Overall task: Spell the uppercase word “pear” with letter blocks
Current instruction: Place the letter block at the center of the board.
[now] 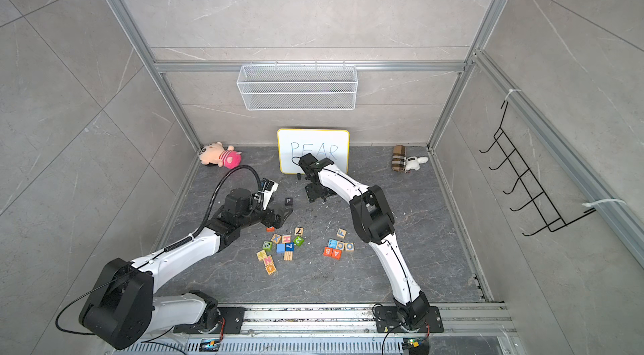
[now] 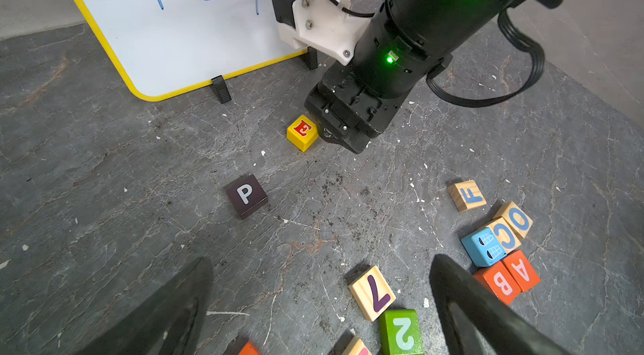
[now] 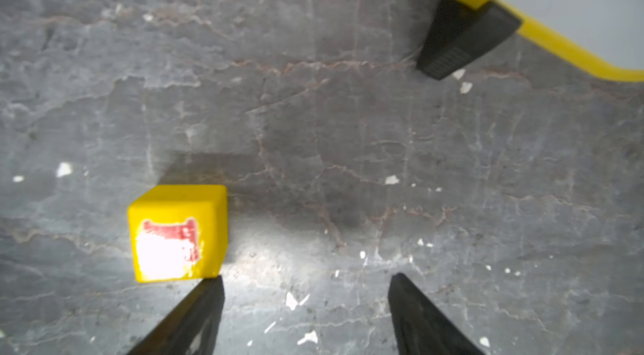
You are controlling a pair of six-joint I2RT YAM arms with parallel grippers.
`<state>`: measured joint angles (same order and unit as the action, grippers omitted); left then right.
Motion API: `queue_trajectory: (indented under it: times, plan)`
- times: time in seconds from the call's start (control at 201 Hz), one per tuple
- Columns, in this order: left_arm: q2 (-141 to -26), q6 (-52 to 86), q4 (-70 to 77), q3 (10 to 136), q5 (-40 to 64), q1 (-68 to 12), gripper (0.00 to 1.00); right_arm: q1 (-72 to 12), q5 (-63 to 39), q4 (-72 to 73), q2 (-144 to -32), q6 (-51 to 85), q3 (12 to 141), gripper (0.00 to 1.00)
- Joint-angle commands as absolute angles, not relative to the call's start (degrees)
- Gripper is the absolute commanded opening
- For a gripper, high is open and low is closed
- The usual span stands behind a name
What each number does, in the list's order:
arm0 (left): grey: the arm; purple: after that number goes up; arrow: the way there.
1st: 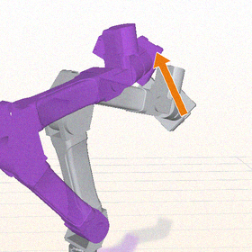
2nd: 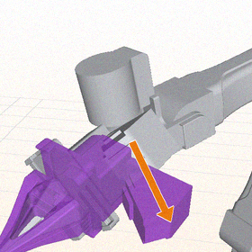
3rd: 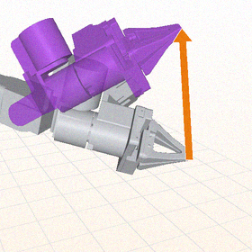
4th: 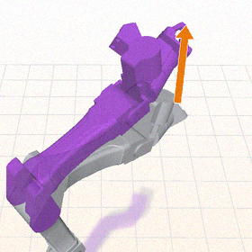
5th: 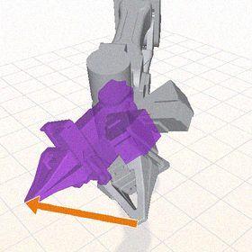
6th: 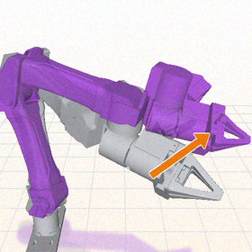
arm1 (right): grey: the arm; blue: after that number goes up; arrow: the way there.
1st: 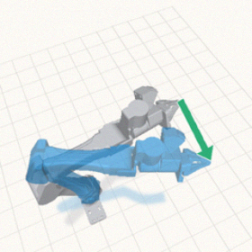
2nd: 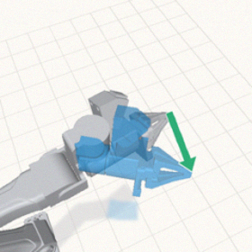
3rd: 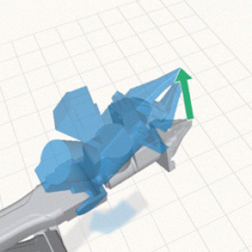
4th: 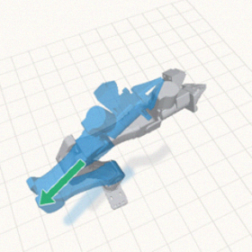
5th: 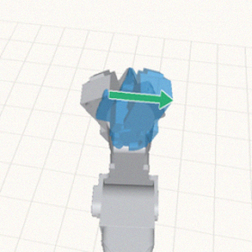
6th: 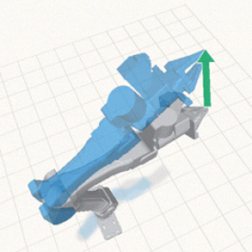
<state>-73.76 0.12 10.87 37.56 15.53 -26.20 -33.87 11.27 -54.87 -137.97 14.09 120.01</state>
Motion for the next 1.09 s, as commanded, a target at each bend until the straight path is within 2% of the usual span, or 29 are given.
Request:
queue_trajectory:
  times: [0.0, 0.408, 0.558, 0.627, 0.782, 0.956, 1.085]
  plan:
    - [-73.3, 0.7, 13.9, 38.9, 16.3, -26.2, 1.00, -33.7, 10.5, -54.0, -137.1, 13.9, 121.7, 0.77]
    - [-72.8, 1.1, 13.7, 38.9, 16.0, -26.2, 1.00, -33.0, 6.2, -56.0, -144.1, 14.0, 132.7, 0.76]
    - [-72.4, 1.1, 13.3, 38.9, 16.1, -26.2, 1.00, -33.0, 5.7, -56.4, -141.9, 15.6, 132.7, 0.74]
    - [-72.5, 1.1, 13.5, 38.6, 16.0, -26.2, 1.00, -33.3, 4.5, -56.7, -140.4, 18.6, 132.1, 0.74]
    - [-73.6, 1.1, 14.8, 38.8, 16.1, -26.2, 1.00, -35.6, 6.8, -59.0, -139.3, 28.3, 131.6, 0.81]
    - [-74.7, 1.0, 15.2, 39.6, 17.2, -26.2, 1.00, -36.0, 2.3, -61.7, -143.0, 40.4, 135.9, 0.79]
    - [-74.0, 0.6, 15.0, 39.3, 17.1, -26.2, 1.00, -37.0, 6.5, -64.3, -145.8, 44.3, 140.6, 0.77]
